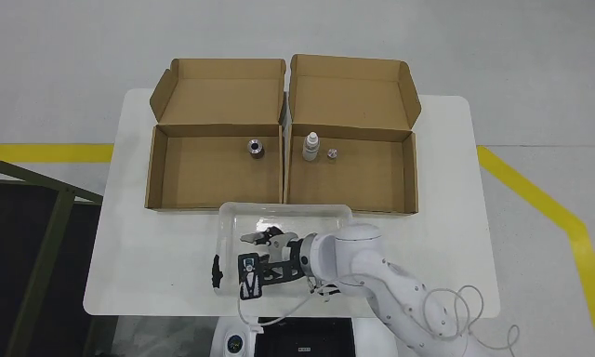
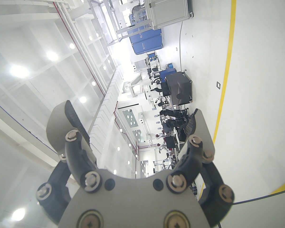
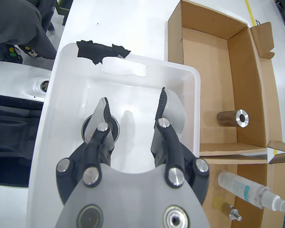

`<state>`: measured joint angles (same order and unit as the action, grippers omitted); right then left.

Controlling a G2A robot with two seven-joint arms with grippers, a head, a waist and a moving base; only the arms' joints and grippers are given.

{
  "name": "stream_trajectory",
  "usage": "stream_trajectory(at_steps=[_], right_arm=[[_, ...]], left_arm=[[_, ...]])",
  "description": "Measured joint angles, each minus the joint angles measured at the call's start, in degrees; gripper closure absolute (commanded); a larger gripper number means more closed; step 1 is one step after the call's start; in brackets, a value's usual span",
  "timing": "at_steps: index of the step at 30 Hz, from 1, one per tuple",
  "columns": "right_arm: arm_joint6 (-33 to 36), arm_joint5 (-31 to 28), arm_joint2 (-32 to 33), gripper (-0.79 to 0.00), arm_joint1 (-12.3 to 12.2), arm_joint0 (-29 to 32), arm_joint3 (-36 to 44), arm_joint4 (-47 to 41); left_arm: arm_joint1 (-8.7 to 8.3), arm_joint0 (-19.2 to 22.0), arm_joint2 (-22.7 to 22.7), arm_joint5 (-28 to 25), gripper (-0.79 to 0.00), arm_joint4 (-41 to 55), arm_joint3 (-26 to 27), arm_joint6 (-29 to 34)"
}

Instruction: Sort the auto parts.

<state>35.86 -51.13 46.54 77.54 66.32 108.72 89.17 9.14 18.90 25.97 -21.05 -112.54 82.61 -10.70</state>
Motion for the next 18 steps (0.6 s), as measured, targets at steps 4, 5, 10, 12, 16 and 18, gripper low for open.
stream_trajectory(at_steps=[4, 5, 10, 12, 16, 18], right_arm=[[-0.03, -1.00, 0.68, -0.376, -0.59, 1.26, 0.75, 0.03], [-0.06, -1.22, 0.91, -0.379, -0.76, 1.61, 0.96, 0.03], [-0.01, -2.13, 1.49, -0.431, -1.39, 2.75, 0.97, 0.15], [-0.10, -2.05, 1.73, -0.434, -1.60, 3.05, 0.78, 0.18], [-0.34, -2.10, 1.93, -0.483, -1.96, 3.53, 0.99, 0.25], [-0.37, -2.27, 1.98, -0.493, -2.16, 3.78, 1.11, 0.26]], left_arm=[[0.00, 0.00, 0.00, 0.00, -0.785, 0.00, 0.00, 0.00], [0.00, 0.00, 0.00, 0.00, -0.785, 0.00, 0.00, 0.00], [0.00, 0.00, 0.00, 0.00, -0.785, 0.00, 0.00, 0.00], [0.00, 0.00, 0.00, 0.00, -0.785, 0.00, 0.00, 0.00], [0.00, 0.00, 0.00, 0.00, -0.785, 0.00, 0.00, 0.00], [0.00, 0.00, 0.00, 0.00, -0.785, 0.00, 0.00, 0.00]])
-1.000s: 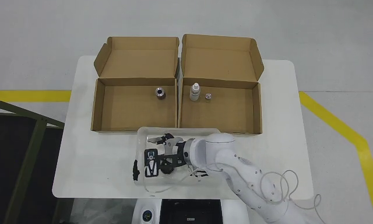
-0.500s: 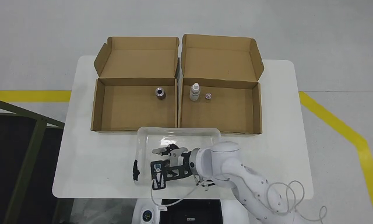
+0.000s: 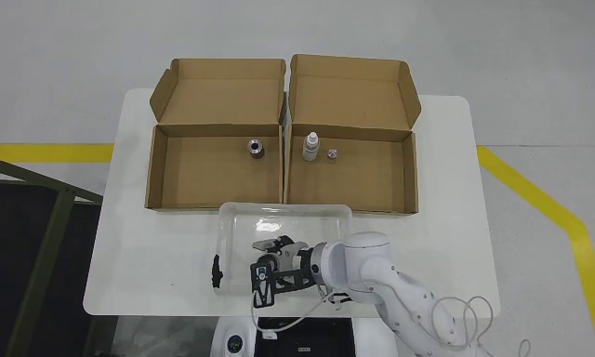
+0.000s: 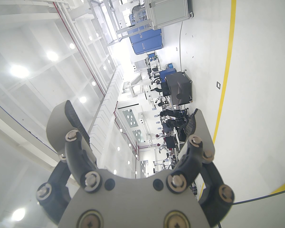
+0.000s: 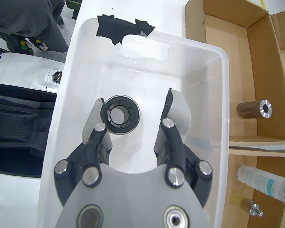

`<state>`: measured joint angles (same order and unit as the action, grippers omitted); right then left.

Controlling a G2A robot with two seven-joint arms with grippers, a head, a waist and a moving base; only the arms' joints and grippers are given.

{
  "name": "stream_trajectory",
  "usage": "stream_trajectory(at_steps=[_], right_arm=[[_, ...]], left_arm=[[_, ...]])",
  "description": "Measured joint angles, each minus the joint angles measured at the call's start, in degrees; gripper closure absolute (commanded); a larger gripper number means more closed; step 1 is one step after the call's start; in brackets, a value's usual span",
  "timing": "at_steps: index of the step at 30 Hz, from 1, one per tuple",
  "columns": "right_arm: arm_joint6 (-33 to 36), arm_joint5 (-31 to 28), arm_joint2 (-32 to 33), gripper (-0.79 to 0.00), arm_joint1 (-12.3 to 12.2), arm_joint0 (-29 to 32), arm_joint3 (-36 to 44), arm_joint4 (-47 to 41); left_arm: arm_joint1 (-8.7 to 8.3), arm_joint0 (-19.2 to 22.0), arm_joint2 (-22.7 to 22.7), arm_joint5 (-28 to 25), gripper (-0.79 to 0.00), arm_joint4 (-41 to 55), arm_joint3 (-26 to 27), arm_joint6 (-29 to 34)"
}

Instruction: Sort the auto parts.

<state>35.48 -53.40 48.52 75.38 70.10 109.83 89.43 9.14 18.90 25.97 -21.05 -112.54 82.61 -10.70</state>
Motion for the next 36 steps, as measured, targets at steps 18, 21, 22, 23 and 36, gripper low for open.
stream_trajectory(at_steps=[18, 21, 22, 23, 36], right_arm=[[-1.04, 1.24, -1.67, -0.468, -0.59, -1.54, -4.62, -0.20], [-1.49, 1.98, -2.32, -0.449, -0.46, -2.28, -6.46, -0.42], [-1.63, 2.16, -2.57, -0.449, -0.42, -2.50, -6.93, -0.47], [-1.77, 2.39, -2.92, -0.453, -0.36, -2.79, -7.49, -0.48], [-2.19, 3.43, -4.83, -0.416, 0.02, -5.61, -10.42, -1.79]], left_arm=[[0.00, 0.00, 0.00, 0.00, -0.785, 0.00, 0.00, 0.00], [0.00, 0.00, 0.00, 0.00, -0.785, 0.00, 0.00, 0.00], [0.00, 0.00, 0.00, 0.00, -0.785, 0.00, 0.00, 0.00], [0.00, 0.00, 0.00, 0.00, -0.785, 0.00, 0.00, 0.00], [0.00, 0.00, 0.00, 0.00, -0.785, 0.00, 0.00, 0.00]])
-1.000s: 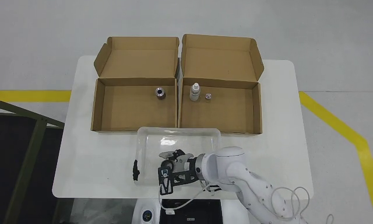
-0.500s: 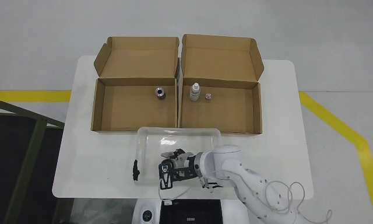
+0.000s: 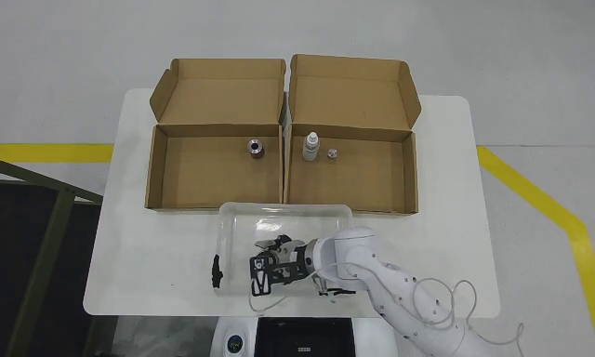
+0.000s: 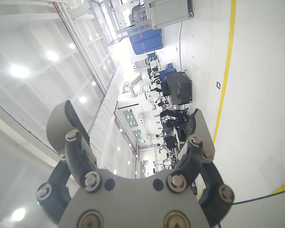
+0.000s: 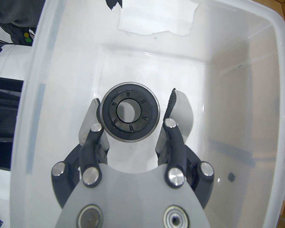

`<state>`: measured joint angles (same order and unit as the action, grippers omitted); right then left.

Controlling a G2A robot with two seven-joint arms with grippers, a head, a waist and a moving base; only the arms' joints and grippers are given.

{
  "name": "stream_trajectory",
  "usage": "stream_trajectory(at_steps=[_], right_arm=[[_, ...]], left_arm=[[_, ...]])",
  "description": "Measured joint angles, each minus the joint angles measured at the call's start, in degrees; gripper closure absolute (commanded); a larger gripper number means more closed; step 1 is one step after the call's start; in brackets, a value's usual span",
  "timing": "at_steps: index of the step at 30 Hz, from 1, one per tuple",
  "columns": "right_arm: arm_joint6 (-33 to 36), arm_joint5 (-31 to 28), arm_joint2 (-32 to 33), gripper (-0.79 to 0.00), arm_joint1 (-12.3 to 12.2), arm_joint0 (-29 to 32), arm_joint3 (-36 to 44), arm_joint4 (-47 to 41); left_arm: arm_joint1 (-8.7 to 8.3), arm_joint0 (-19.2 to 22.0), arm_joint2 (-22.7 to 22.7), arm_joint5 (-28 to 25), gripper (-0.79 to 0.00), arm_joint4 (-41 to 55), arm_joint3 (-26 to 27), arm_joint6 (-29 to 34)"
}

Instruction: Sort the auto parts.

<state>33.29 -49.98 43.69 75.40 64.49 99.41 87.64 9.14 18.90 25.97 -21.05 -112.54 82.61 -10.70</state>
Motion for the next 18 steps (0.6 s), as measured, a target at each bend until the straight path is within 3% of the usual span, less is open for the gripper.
stream_trajectory(at_steps=[10, 18], right_arm=[[-1.01, 0.35, 0.07, 0.000, 0.13, -1.80, -1.30, -3.54], [-2.02, 0.78, 1.54, 0.000, -0.13, -2.92, 0.39, -5.59]], left_arm=[[0.00, 0.00, 0.00, 0.00, -0.785, 0.00, 0.00, 0.00], [0.00, 0.00, 0.00, 0.00, -0.785, 0.00, 0.00, 0.00]])
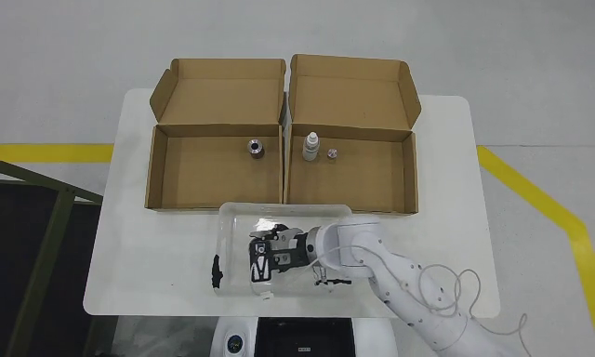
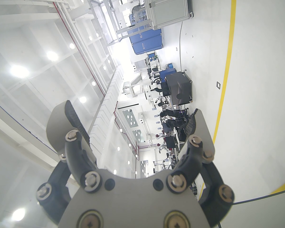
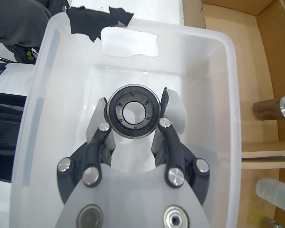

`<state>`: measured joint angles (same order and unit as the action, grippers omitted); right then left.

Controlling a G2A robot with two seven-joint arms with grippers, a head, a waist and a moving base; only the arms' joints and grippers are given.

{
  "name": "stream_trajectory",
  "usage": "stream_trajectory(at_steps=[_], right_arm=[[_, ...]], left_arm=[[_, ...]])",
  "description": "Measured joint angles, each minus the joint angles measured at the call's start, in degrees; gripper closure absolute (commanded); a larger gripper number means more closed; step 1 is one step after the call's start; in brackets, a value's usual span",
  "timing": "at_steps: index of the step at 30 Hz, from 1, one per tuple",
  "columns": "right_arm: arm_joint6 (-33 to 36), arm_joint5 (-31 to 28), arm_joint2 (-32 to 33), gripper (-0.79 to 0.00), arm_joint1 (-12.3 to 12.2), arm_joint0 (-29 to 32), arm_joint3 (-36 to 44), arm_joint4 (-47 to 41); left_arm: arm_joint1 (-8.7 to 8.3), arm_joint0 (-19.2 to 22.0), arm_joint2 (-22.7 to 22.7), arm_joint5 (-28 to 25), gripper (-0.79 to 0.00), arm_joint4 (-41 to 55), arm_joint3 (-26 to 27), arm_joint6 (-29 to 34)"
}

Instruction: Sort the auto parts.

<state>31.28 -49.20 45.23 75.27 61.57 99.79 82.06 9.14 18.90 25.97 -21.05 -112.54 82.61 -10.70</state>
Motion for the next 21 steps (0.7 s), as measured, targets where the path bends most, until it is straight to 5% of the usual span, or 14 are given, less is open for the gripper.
stream_trajectory(at_steps=[21], right_arm=[[0.34, 0.61, 1.68, 0.000, -0.70, -1.85, 4.80, -3.09]], left_arm=[[0.00, 0.00, 0.00, 0.00, -0.785, 0.00, 0.00, 0.00]])
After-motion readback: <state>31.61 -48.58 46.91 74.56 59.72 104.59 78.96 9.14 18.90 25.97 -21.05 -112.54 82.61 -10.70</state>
